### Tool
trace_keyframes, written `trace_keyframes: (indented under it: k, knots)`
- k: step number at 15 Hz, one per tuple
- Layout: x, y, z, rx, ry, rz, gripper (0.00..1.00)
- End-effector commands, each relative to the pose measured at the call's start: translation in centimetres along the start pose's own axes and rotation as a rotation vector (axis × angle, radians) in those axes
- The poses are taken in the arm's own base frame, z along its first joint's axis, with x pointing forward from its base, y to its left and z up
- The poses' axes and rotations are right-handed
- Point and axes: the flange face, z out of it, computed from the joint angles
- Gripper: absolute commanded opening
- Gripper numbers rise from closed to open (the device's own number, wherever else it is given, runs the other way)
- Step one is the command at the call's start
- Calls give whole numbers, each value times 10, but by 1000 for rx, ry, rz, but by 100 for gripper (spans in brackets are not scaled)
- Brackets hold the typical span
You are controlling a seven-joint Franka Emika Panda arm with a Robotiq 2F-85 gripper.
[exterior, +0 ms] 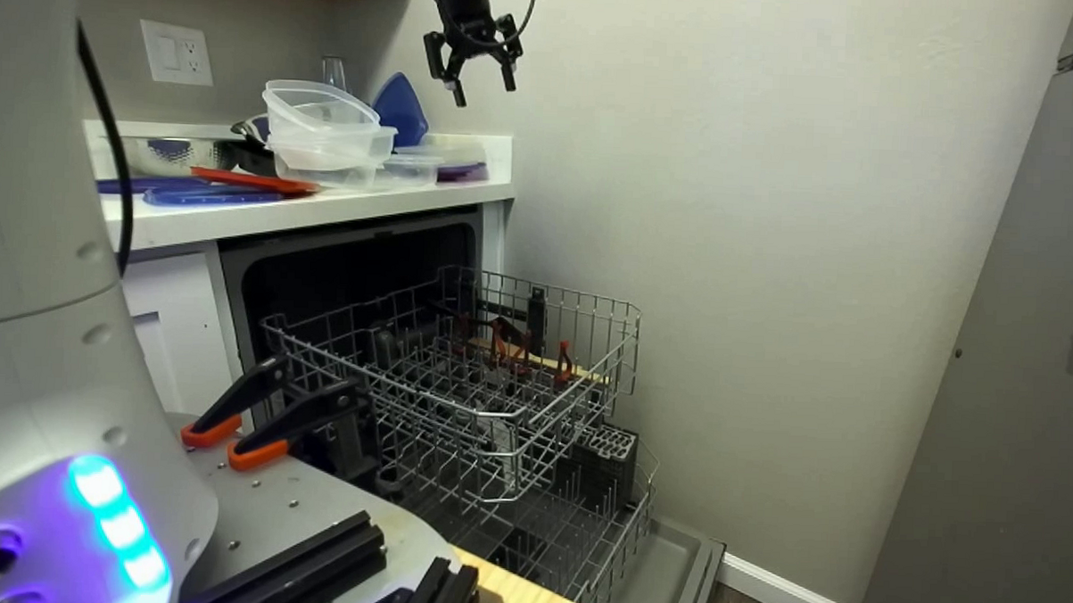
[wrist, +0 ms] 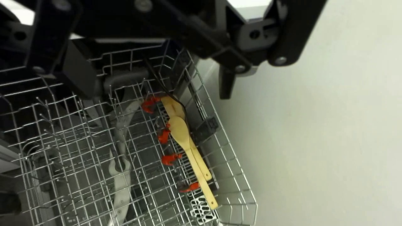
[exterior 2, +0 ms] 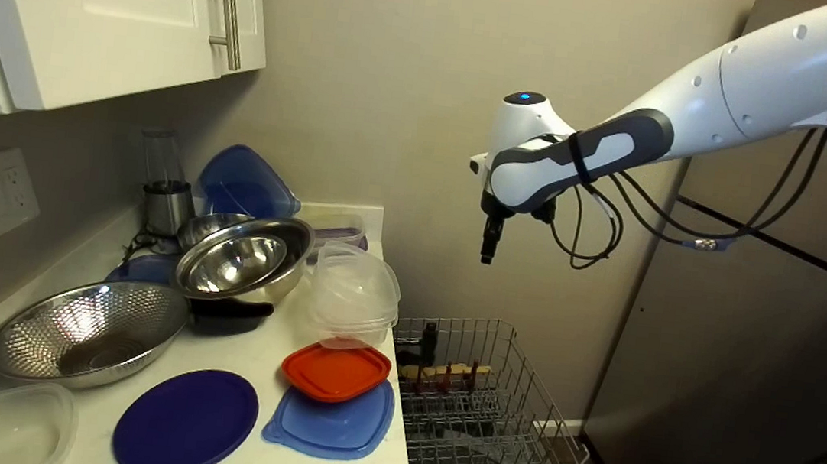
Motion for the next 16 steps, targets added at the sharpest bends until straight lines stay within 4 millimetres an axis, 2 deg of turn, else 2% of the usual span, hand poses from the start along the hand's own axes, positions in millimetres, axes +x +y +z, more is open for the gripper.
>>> trace_keyframes:
  k: [1, 4, 8, 12, 16]
  knots:
    - [56, 0, 1, 17, 6, -145, 100]
    - [102, -9, -1, 19, 33, -222, 100]
    - [153, -24, -2, 42, 82, -318, 100]
    - [190, -37, -1, 83, 119, -406, 100]
    - [212, -43, -4, 118, 156, -483, 100]
